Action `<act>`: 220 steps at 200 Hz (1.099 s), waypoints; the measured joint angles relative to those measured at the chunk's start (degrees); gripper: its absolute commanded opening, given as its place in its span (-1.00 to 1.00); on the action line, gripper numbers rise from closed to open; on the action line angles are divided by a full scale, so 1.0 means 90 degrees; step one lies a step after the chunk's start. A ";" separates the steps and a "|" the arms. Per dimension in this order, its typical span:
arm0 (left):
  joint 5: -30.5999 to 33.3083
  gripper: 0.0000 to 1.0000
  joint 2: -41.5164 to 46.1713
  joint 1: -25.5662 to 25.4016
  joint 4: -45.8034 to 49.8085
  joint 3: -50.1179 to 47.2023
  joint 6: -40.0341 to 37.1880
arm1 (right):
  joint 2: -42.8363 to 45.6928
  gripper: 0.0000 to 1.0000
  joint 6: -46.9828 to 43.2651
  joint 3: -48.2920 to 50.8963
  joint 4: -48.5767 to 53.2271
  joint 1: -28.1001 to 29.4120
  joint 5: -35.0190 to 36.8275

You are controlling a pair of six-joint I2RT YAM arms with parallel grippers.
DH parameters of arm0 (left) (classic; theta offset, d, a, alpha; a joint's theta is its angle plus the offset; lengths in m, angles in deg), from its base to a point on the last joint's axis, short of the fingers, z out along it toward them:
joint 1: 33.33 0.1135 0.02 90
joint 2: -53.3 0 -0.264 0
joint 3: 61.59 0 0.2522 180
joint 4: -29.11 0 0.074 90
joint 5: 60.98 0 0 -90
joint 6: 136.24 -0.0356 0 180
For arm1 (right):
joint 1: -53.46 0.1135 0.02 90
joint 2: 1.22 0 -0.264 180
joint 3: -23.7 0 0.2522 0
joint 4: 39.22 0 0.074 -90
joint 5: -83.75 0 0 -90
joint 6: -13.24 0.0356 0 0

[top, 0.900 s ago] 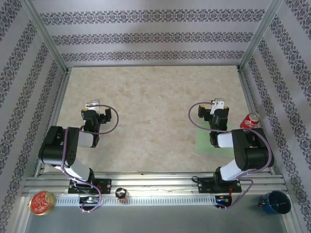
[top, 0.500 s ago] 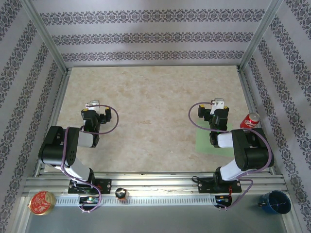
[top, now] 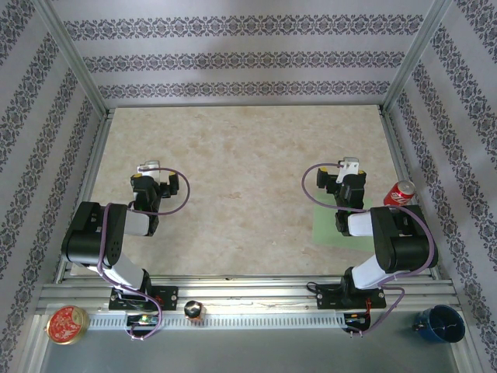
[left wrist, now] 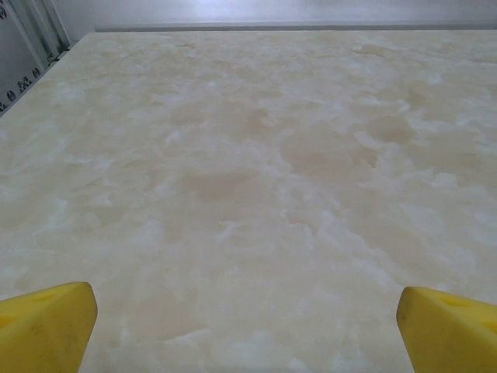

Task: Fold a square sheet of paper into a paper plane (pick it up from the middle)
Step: Move the square sheet of paper to the center of the table.

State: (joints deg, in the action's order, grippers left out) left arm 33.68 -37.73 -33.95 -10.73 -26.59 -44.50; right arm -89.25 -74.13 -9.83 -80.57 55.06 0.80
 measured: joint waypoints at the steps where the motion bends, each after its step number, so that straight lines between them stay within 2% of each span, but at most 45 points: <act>1: 0.0000 0.99 0.0000 0.0000 0.0000 0.0000 0.0000 | 0.0000 0.97 -0.0002 0.0000 0.0000 0.0000 0.0000; 58: -0.0143 0.99 0.0000 0.0000 -0.0012 -0.0005 -0.0002 | 0.0000 0.96 -0.0002 0.0000 -0.0002 0.0000 -0.0012; 93: -0.0187 0.99 0.0015 0.0000 -0.0442 -0.0330 -0.0005 | 0.0024 0.96 -0.0053 0.0000 0.0036 0.0049 -0.0027; 131: -0.0172 0.99 0.0546 0.0000 -0.0165 -0.0357 -0.0002 | 0.0707 0.97 -0.0073 -0.0002 0.0393 0.0058 -0.0044; 164: 0.0189 0.99 0.1562 0.0000 0.1171 0.0131 0.0236 | 0.2079 0.96 0.0214 -0.0442 0.2242 0.0058 0.0267; 194: 0.0444 0.99 0.2815 0.0000 0.2958 0.0755 0.1156 | 0.3011 0.97 0.0736 -0.1717 0.4789 0.0053 0.0335; 207: 0.0272 0.99 0.3347 0.0010 0.3735 0.0981 0.1491 | 0.3296 0.96 0.1163 -0.2125 0.5659 0.0024 0.0197; 220: 0.0034 0.99 0.3781 0.0029 0.4267 0.1090 0.1880 | 0.3609 0.96 0.1649 -0.2263 0.6314 -0.0126 -0.0328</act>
State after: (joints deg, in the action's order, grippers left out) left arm 33.99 -3.69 -33.69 27.67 -16.78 -27.59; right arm -56.77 -59.29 -30.20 -23.74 53.93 -2.15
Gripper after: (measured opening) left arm 0.994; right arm 0.982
